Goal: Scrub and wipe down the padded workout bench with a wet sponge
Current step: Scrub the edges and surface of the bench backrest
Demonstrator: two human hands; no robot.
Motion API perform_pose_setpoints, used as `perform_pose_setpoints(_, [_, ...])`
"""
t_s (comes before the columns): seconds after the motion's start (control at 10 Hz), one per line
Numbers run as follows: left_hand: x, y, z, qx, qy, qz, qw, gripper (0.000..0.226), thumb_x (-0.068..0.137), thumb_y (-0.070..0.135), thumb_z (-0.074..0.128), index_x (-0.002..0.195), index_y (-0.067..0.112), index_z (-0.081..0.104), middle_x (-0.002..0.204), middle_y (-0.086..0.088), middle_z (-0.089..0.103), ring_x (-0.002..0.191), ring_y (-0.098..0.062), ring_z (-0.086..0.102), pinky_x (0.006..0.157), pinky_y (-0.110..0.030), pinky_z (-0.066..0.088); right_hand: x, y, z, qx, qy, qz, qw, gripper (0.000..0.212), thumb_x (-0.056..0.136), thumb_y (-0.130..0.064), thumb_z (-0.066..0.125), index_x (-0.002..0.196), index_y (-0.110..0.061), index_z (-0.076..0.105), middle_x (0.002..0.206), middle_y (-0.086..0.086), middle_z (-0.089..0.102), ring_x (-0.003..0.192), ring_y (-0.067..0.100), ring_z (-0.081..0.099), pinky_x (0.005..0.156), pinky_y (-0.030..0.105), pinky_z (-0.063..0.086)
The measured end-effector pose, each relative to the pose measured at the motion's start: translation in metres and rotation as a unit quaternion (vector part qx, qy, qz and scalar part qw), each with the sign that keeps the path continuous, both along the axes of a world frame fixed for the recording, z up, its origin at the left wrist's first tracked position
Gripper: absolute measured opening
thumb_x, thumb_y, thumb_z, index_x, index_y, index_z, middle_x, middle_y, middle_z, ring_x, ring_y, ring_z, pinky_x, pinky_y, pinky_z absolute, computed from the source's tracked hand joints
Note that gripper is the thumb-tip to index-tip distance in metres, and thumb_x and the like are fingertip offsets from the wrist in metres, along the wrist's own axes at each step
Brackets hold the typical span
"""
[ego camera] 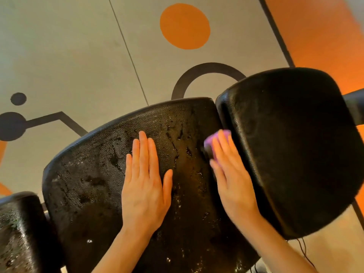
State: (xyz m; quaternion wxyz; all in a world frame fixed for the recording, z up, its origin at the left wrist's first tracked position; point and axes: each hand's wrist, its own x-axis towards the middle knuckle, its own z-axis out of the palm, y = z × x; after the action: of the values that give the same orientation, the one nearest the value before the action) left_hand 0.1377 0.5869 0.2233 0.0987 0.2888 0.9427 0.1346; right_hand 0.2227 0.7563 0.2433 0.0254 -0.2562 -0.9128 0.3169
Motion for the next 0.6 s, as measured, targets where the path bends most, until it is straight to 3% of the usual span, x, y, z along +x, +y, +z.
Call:
perform_pose_setpoints(0.1, [0.000, 0.001, 0.001, -0.002, 0.001, 0.006, 1.000, 0.072, 0.100, 0.044, 0.026, 0.156, 0.004, 0.003, 0.165, -0.013, -0.008, 0.153, -0.027, -0.006, 0.124, -0.036, -0.004, 0.027, -0.008, 0.000, 0.038, -0.031, 0.035, 0.998, 0.055, 0.102, -0.032, 0.038, 0.151, -0.020, 0.019, 0.161, -0.004, 0.010, 0.149, 0.012, 0.006, 0.119, 0.038, 0.016])
perform_pose_setpoints(0.2, [0.000, 0.001, 0.001, -0.002, 0.003, 0.012, 1.000, 0.072, 0.100, 0.043, 0.026, 0.156, 0.005, 0.001, 0.165, -0.012, -0.009, 0.153, -0.025, -0.007, 0.124, -0.034, -0.005, -0.051, 0.015, -0.010, 0.030, 0.005, 0.024, 0.999, 0.056, 0.101, -0.037, 0.034, 0.151, -0.016, 0.021, 0.161, 0.002, 0.011, 0.149, 0.014, 0.004, 0.121, 0.037, 0.015])
perform_pose_setpoints(0.3, [0.000, 0.003, 0.001, -0.015, 0.016, 0.010, 1.000, 0.071, 0.101, 0.044, 0.022, 0.156, 0.005, 0.001, 0.165, -0.013, -0.009, 0.153, -0.025, -0.008, 0.124, -0.035, -0.005, -0.084, 0.035, -0.015, 0.020, 0.041, 0.021, 0.999, 0.051, 0.102, -0.030, 0.036, 0.149, -0.012, 0.027, 0.159, 0.006, 0.019, 0.148, 0.016, 0.014, 0.120, 0.032, 0.019])
perform_pose_setpoints(0.4, [0.001, 0.004, 0.002, -0.018, 0.017, 0.010, 1.000, 0.071, 0.101, 0.044, 0.020, 0.156, 0.004, 0.002, 0.165, -0.013, -0.008, 0.153, -0.025, -0.007, 0.125, -0.036, -0.003, -0.006, 0.020, -0.011, 0.051, 0.008, 0.027, 0.998, 0.052, 0.102, -0.029, 0.035, 0.149, -0.011, 0.026, 0.159, 0.004, 0.021, 0.146, 0.015, 0.020, 0.118, 0.027, 0.021])
perform_pose_setpoints(0.5, [0.000, 0.004, 0.003, -0.014, 0.016, 0.014, 1.000, 0.071, 0.101, 0.044, 0.021, 0.156, 0.004, 0.003, 0.165, -0.013, -0.007, 0.153, -0.025, -0.006, 0.125, -0.036, -0.003, 0.024, 0.013, -0.009, 0.042, -0.016, 0.054, 0.998, 0.053, 0.101, -0.033, 0.029, 0.150, -0.013, 0.022, 0.160, 0.001, 0.014, 0.148, 0.015, 0.015, 0.118, 0.030, 0.021])
perform_pose_setpoints(0.6, [0.000, 0.005, 0.004, -0.010, 0.012, 0.015, 1.000, 0.071, 0.101, 0.044, 0.021, 0.156, 0.004, 0.002, 0.165, -0.012, -0.008, 0.153, -0.024, -0.008, 0.125, -0.035, -0.004, -0.059, 0.031, -0.014, 0.021, 0.013, 0.041, 0.999, 0.054, 0.102, -0.035, 0.033, 0.150, -0.013, 0.023, 0.160, 0.005, 0.015, 0.148, 0.016, 0.011, 0.120, 0.027, 0.014])
